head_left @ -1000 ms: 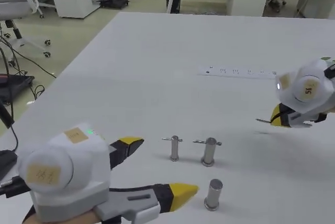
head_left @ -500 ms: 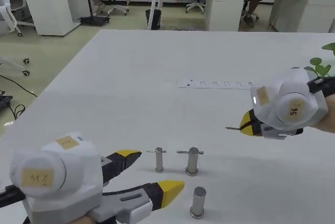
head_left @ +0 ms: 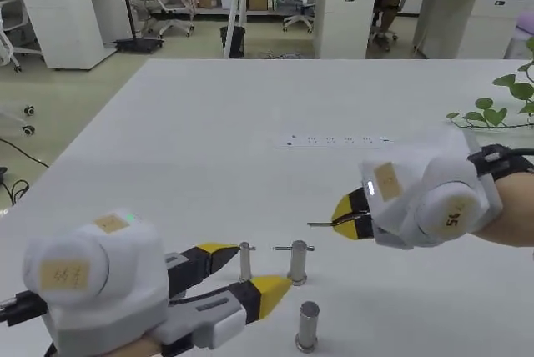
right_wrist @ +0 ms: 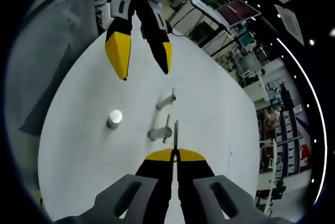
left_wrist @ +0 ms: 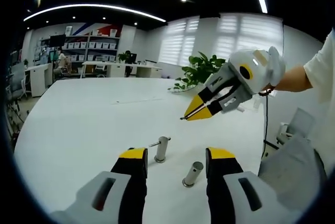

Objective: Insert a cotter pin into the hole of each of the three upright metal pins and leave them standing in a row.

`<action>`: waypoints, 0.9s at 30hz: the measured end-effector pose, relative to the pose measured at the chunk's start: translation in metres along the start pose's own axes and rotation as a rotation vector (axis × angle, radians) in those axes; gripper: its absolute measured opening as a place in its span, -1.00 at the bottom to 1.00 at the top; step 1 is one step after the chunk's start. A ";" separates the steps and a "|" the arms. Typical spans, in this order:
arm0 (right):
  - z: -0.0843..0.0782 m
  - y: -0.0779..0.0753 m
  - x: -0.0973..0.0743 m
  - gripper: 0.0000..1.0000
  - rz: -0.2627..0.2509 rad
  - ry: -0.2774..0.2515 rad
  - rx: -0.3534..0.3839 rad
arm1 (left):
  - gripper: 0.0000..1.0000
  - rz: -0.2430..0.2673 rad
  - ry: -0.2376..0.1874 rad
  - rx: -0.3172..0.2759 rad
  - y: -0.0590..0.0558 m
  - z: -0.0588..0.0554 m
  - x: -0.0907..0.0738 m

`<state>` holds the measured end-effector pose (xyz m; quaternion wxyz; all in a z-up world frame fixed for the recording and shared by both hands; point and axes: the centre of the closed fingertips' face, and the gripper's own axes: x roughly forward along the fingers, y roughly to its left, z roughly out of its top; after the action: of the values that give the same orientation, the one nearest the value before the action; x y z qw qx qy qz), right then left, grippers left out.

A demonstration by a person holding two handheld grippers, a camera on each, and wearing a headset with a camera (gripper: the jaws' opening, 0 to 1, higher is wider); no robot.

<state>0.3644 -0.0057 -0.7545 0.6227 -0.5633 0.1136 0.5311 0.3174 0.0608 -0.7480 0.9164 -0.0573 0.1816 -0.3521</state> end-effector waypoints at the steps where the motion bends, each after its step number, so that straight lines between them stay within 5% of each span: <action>1: 0.003 0.001 0.000 -0.96 -0.001 -0.005 -0.002 | -0.19 -0.002 -0.003 -0.008 0.000 0.001 0.001; 11: 0.033 0.014 0.001 -0.96 -0.020 -0.059 -0.048 | -0.45 -0.028 -0.031 -0.109 -0.007 0.007 0.005; 19: 0.042 0.020 0.001 -0.96 -0.009 -0.081 -0.041 | -0.69 -0.061 -0.047 -0.198 -0.013 0.010 0.007; 27: 0.050 0.025 0.000 -0.96 -0.006 -0.097 -0.047 | -0.77 -0.069 -0.047 -0.227 -0.016 0.008 0.008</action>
<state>0.3222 0.0306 -0.7522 0.6157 -0.5517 0.0690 0.5583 0.3162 0.0434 -0.7392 0.8954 -0.1750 0.1968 -0.3591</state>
